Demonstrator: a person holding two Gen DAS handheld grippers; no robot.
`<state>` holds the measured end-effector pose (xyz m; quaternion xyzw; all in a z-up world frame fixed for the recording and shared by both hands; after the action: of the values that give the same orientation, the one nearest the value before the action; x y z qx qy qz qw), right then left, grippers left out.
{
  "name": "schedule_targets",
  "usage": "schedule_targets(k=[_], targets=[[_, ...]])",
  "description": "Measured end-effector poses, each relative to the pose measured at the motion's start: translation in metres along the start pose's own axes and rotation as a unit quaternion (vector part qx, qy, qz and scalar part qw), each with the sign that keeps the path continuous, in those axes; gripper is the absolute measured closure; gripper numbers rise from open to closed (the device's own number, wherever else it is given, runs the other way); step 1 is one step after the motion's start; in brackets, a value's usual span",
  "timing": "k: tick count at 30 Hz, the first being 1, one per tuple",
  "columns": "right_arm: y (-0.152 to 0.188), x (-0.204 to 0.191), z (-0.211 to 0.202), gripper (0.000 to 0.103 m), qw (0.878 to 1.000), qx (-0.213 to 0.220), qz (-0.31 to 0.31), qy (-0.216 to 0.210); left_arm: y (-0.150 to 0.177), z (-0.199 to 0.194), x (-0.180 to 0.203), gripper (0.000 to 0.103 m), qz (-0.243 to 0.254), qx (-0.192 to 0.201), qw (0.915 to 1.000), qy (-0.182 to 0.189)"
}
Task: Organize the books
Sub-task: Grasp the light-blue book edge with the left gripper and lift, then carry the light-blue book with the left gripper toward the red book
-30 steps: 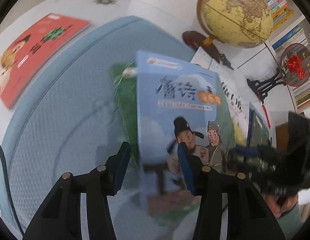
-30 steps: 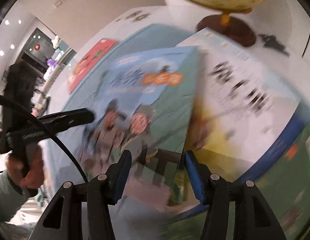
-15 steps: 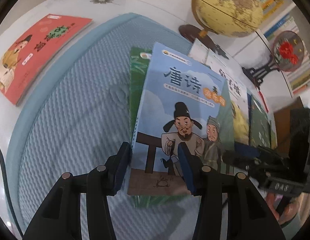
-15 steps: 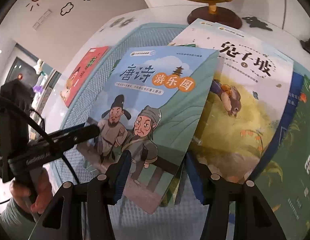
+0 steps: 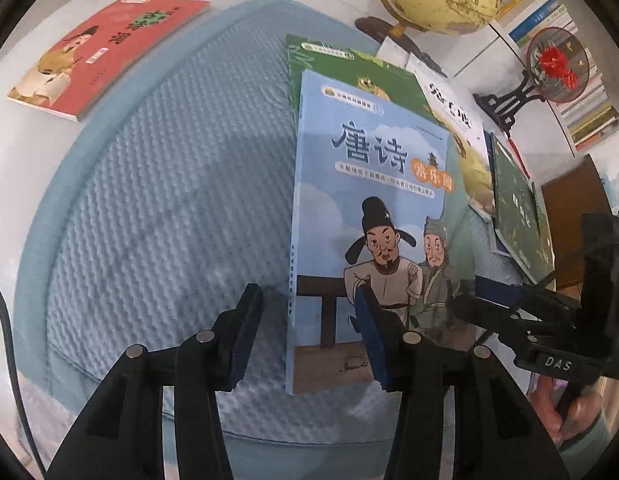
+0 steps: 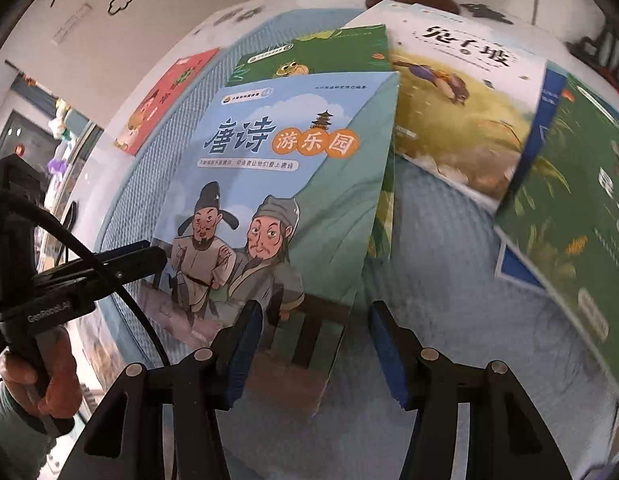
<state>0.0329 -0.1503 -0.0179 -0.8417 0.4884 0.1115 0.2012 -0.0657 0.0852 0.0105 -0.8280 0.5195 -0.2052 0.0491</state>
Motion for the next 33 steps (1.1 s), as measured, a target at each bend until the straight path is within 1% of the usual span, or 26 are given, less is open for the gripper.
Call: schedule_targets(k=[1, 3, 4, 5, 6, 8, 10, 11, 13, 14, 16, 18, 20, 21, 22, 24, 25, 27, 28, 29, 30, 31, 32, 33], targets=[[0.003, -0.001, 0.001, 0.053, 1.000, 0.002, 0.005, -0.002, 0.000, 0.001, 0.002, 0.058, 0.006, 0.003, 1.0000, -0.001], [0.006, -0.005, 0.005, 0.054, 1.000, 0.009, 0.004, 0.010, -0.002, 0.002, 0.010, 0.058, 0.024, 0.004, 0.9997, 0.001], [0.007, -0.008, 0.006, 0.054, 1.000, 0.012, 0.002, 0.013, -0.003, 0.000, 0.013, 0.059, 0.026, 0.002, 0.9995, 0.015], [0.008, -0.009, 0.006, 0.054, 1.000, 0.014, 0.003, 0.016, -0.001, -0.005, 0.011, 0.059, 0.024, 0.006, 0.9995, 0.020], [0.011, -0.004, 0.003, 0.054, 1.000, 0.017, 0.007, 0.014, 0.000, -0.012, 0.010, 0.059, 0.021, 0.013, 0.9991, 0.034], [0.011, 0.000, 0.003, 0.054, 0.999, 0.023, 0.024, -0.001, -0.001, -0.030, 0.008, 0.059, 0.015, 0.030, 0.9958, 0.085], [0.010, 0.006, 0.002, 0.054, 0.998, 0.029, 0.044, -0.023, -0.003, -0.045, 0.006, 0.060, 0.002, 0.038, 0.9901, 0.135], [0.010, 0.008, 0.001, 0.054, 0.998, 0.030, 0.050, -0.028, -0.003, -0.047, 0.006, 0.062, 0.001, 0.040, 0.9886, 0.145], [0.011, 0.011, 0.000, 0.053, 0.997, 0.035, 0.061, -0.040, -0.003, -0.048, 0.006, 0.073, 0.006, 0.041, 0.9882, 0.147], [0.012, 0.013, -0.001, 0.053, 0.996, 0.037, 0.064, -0.042, -0.003, -0.043, 0.006, 0.076, 0.014, 0.041, 0.9900, 0.134], [0.013, 0.014, -0.001, 0.052, 0.996, 0.043, 0.068, -0.046, -0.002, -0.036, 0.000, 0.082, 0.011, 0.039, 0.9926, 0.114], [0.016, 0.016, -0.003, 0.052, 0.996, 0.047, 0.069, -0.045, -0.001, -0.023, -0.009, 0.082, -0.008, 0.027, 0.9934, 0.111], [0.017, 0.015, -0.002, 0.051, 0.995, 0.050, 0.068, -0.043, 0.002, -0.020, -0.018, 0.082, -0.027, 0.021, 0.9917, 0.124], [0.017, 0.014, -0.002, 0.049, 0.995, 0.053, 0.068, -0.044, 0.004, -0.020, -0.021, 0.082, -0.036, 0.018, 0.9901, 0.134], [0.017, 0.013, -0.002, 0.047, 0.995, 0.056, 0.068, -0.044, 0.003, -0.022, -0.022, 0.082, -0.047, 0.018, 0.9873, 0.151], [0.023, 0.013, -0.004, 0.044, 0.995, 0.061, 0.068, -0.042, 0.002, -0.035, -0.022, 0.082, -0.063, 0.027, 0.9781, 0.197], [0.023, 0.013, -0.004, 0.044, 0.995, 0.062, 0.067, -0.040, 0.000, -0.040, -0.019, 0.082, -0.062, 0.032, 0.9755, 0.209], [0.023, 0.012, -0.003, 0.044, 0.994, 0.067, 0.072, -0.041, -0.001, -0.044, -0.010, 0.082, -0.047, 0.039, 0.9756, 0.211], [0.021, 0.012, -0.002, 0.043, 0.994, 0.069, 0.077, -0.045, -0.002, -0.040, -0.007, 0.082, -0.037, 0.039, 0.9783, 0.200], [0.023, 0.015, -0.002, 0.042, 0.992, 0.074, 0.086, -0.055, -0.002, -0.030, -0.007, 0.082, -0.031, 0.032, 0.9823, 0.182], [0.025, 0.019, -0.004, 0.042, 0.990, 0.077, 0.095, -0.064, -0.004, -0.018, -0.010, 0.082, -0.039, 0.022, 0.9836, 0.175], [0.026, 0.021, -0.005, 0.042, 0.989, 0.080, 0.103, -0.073, -0.006, -0.009, -0.015, 0.082, -0.056, 0.010, 0.9819, 0.181], [0.026, 0.022, -0.005, 0.042, 0.988, 0.081, 0.108, -0.077, -0.007, -0.001, -0.017, 0.083, -0.071, 0.001, 0.9779, 0.197], [0.026, 0.022, -0.005, 0.042, 0.988, 0.082, 0.109, -0.079, -0.008, 0.003, -0.016, 0.084, -0.076, -0.002, 0.9760, 0.204]])
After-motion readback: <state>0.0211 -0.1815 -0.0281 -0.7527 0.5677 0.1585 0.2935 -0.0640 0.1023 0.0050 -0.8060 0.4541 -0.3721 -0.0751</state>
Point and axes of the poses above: each gripper's, at about its wrist camera, not at the fingertips, and z roughly the way its jaws point, x to its right, y to its underside, the point moved 1 cm from there along z, roughly the way its jaws point, and after that the axes turned 5 degrees about -y, right-handed, at the moved point
